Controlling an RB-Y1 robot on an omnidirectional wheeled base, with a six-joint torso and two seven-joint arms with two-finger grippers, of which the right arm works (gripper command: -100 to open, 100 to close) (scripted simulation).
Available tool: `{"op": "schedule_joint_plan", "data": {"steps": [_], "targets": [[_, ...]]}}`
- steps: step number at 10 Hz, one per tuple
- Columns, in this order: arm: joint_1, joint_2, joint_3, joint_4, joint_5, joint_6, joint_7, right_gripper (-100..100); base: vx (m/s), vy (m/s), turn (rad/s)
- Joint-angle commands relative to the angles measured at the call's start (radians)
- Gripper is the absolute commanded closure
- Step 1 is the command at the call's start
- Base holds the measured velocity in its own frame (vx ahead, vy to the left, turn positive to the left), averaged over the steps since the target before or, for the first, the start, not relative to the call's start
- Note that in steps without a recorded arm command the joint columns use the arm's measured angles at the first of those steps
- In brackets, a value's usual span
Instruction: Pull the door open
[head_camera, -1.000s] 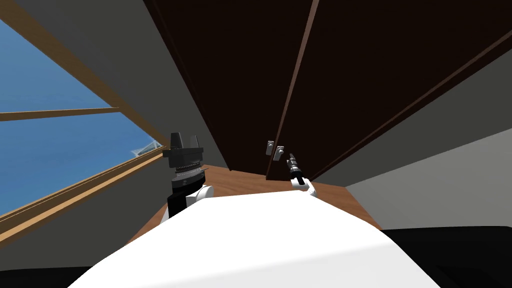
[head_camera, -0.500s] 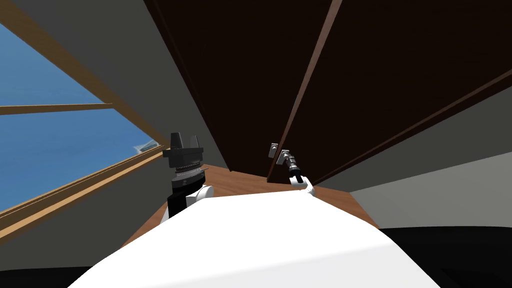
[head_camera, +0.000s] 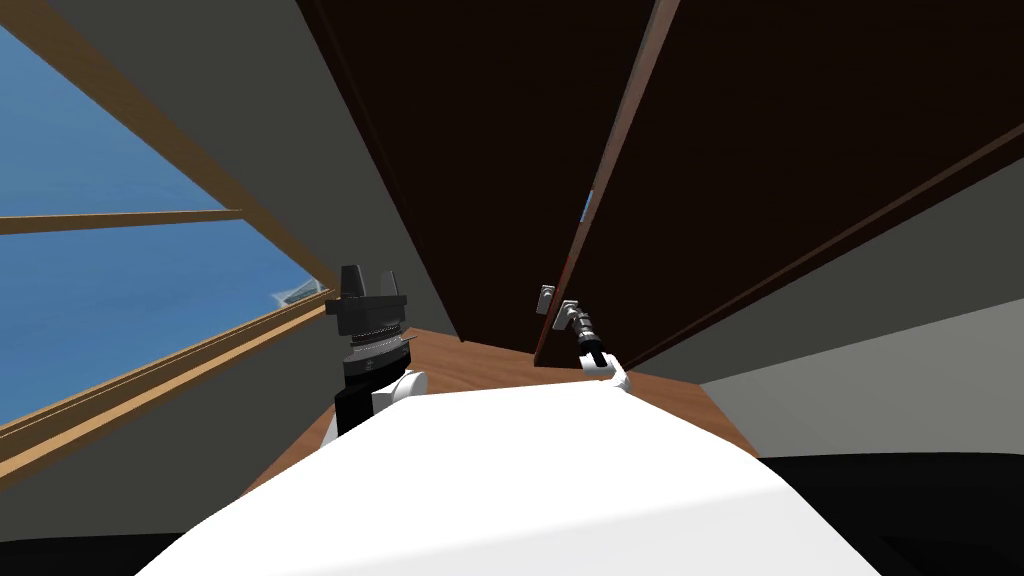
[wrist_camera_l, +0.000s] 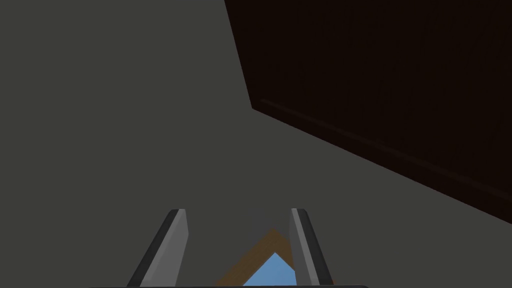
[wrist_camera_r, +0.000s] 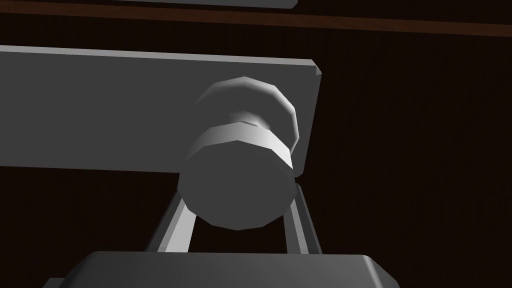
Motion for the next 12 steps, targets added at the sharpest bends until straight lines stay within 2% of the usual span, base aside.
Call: {"op": "schedule_joint_plan", "data": {"steps": [1, 4, 5, 10, 11, 12], "targets": [[0.01, -0.007, 0.005, 0.004, 0.001, -0.002, -0.008, 100, -0.171, -0.042, 0.057], [0.02, -0.031, 0.031, 0.0, 0.003, -0.013, -0.035, 100, -0.202, -0.051, 0.099], [0.023, -0.044, 0.049, -0.003, 0.005, -0.021, -0.051, 100, -0.209, -0.066, 0.147], [0.029, -0.088, 0.118, -0.016, 0.012, -0.048, -0.107, 100, -0.221, -0.118, 0.166], [0.03, -0.088, 0.104, -0.017, 0.011, -0.036, -0.099, 100, -0.064, -0.045, 0.025], [0.051, -0.105, 0.12, -0.026, 0.018, -0.055, -0.125, 100, -0.162, -0.052, 0.129]]}}
